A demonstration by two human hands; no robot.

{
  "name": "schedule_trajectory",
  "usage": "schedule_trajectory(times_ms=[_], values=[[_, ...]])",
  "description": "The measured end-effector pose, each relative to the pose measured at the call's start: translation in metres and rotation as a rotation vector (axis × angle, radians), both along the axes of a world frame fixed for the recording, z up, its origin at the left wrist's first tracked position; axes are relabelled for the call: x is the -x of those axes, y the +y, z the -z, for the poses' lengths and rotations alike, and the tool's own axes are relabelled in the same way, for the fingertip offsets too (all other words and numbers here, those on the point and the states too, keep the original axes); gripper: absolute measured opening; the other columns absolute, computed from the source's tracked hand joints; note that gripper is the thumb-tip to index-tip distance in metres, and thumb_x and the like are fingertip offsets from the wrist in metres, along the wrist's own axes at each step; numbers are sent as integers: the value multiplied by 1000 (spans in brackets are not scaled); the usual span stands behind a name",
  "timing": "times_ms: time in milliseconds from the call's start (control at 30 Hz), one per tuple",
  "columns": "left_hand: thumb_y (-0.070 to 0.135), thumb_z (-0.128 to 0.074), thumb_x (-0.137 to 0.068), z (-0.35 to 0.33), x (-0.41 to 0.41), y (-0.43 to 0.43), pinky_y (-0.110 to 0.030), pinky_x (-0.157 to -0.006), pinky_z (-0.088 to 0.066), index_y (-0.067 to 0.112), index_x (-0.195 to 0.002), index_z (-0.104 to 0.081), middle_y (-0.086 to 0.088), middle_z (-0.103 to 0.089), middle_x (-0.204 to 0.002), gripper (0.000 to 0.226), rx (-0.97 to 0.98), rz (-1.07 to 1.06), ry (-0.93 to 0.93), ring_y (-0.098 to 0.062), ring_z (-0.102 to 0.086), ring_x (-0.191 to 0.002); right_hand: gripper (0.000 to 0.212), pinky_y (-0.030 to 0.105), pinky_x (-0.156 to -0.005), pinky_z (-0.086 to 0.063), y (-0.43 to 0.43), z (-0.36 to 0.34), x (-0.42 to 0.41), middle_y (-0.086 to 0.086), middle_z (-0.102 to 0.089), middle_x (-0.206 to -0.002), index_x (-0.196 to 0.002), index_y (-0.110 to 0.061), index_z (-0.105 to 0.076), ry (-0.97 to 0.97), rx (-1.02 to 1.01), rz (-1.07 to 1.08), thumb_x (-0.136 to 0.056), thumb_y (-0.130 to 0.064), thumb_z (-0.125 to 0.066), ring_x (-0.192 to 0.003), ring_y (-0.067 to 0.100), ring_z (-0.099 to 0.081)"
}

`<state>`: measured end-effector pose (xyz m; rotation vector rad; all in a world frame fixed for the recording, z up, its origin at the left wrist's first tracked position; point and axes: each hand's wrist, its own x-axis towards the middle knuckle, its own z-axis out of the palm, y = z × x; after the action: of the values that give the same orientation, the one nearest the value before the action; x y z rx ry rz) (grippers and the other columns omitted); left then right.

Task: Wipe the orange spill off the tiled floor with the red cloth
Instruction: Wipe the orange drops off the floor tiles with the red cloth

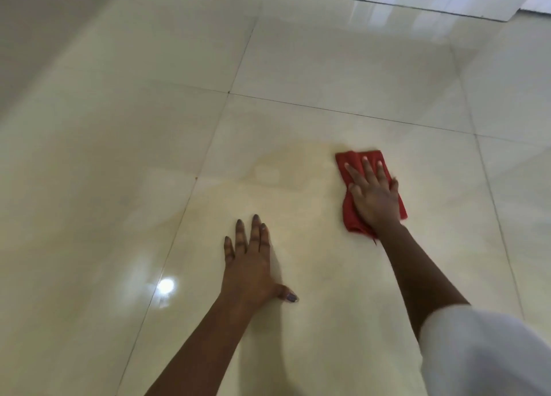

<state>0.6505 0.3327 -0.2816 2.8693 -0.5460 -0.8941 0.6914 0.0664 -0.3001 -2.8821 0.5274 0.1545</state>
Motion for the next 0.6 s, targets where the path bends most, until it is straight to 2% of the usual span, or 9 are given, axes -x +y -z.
schedule_trajectory(times_ms=[100, 200, 267, 367, 500, 600], values=[[75, -67, -53, 5, -2, 5, -51, -111, 16, 9, -145, 22, -4, 42, -146, 144, 22, -1, 2, -32, 36, -136, 48, 52, -114, -3, 41, 2, -61, -2, -3, -158, -146, -39, -17, 12, -14, -89, -98, -36, -24, -145, 24, 3], [74, -67, -55, 6, -2, 7, -51, -112, 16, 9, -145, 23, -3, 41, -147, 143, 34, 11, -2, -28, 39, -132, 48, 53, -114, -2, 100, 0, -82, -2, -3, -158, -146, -41, -15, 27, -1, -294, -98, -38, -22, -145, 23, 3], [74, -67, -56, 3, -1, 6, -50, -112, 17, 10, -145, 24, -4, 37, -150, 143, 33, 11, -4, -27, 39, -132, 48, 51, -114, 0, 127, -1, -70, -4, -3, -158, -145, -42, -15, 36, -17, -421, -98, -37, -22, -145, 21, 5], [74, -67, -55, 0, -1, 6, -48, -111, 19, 11, -145, 22, -3, 36, -151, 142, 34, 0, 4, -28, 37, -135, 51, 49, -114, -2, 124, -1, -18, -8, -8, -157, -144, -44, -18, 35, -21, -553, -93, -42, -16, -145, 18, 2], [72, -69, -58, -9, -1, 6, -47, -114, 15, 10, -147, 17, -4, 33, -152, 138, 57, 22, 11, -29, 32, -139, 56, 48, -111, -12, 88, 5, 45, -5, -21, -154, -141, -41, -28, -1, -40, -478, -86, -44, -15, -144, 22, -14], [68, -70, -60, -17, -6, 44, -43, -116, 9, 8, -148, 14, -7, 27, -155, 135, 54, -13, 6, -30, 25, -142, 62, 47, -112, -11, 82, 5, 50, -5, -18, -155, -142, -43, -25, 22, -20, -386, -82, -48, -10, -144, 20, -10]])
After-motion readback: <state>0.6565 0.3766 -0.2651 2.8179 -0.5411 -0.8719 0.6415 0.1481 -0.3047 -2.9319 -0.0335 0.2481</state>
